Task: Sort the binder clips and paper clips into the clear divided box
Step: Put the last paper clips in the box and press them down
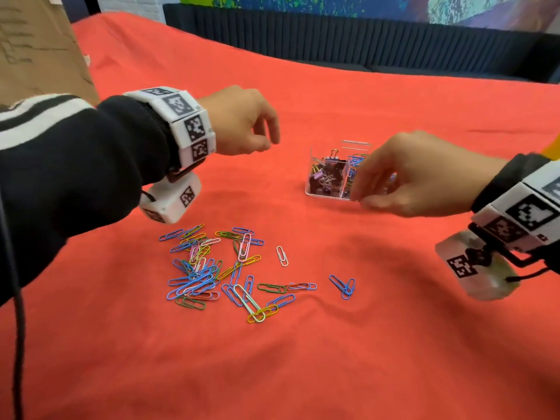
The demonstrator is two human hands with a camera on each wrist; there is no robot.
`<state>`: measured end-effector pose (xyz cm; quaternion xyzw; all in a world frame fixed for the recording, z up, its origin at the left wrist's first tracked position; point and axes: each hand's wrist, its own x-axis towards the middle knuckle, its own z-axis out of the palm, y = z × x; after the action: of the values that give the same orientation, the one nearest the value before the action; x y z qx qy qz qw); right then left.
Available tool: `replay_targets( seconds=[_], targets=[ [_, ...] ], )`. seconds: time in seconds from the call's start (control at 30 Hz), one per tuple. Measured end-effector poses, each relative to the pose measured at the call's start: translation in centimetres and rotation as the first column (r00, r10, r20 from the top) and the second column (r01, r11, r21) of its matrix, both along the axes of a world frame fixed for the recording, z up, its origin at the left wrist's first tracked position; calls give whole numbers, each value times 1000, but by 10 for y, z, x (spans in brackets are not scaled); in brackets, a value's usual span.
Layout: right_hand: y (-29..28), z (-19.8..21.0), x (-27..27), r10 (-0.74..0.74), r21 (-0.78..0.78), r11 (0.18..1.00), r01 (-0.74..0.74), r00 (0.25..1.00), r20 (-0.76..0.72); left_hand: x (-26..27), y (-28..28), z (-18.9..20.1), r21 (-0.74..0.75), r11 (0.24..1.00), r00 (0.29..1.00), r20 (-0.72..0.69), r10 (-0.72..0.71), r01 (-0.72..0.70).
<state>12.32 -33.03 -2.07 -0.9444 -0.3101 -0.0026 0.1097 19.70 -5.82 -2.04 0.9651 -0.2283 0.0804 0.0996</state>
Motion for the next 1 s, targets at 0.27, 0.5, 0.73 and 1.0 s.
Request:
replay_targets(
  seconds=[0.27,0.5,0.73,1.0],
  targets=[
    [34,-31,-47,177,-315,917,-243,958,-224,-18,87,-33,172,962,970,-80,228,-212],
    [53,-31,-58,187,-402,888,-223,974,-127,-21,104,-58,156,955,959,-94,269,-253],
    [59,-32,-49,198,-372,902,-220,975,-96,-17,103,-64,138,956,958,-95,272,-258],
    [78,-18,-43,279,-184,930,-320,935,-218,-16,102,-67,166,955,962,-83,261,-245]
  ],
)
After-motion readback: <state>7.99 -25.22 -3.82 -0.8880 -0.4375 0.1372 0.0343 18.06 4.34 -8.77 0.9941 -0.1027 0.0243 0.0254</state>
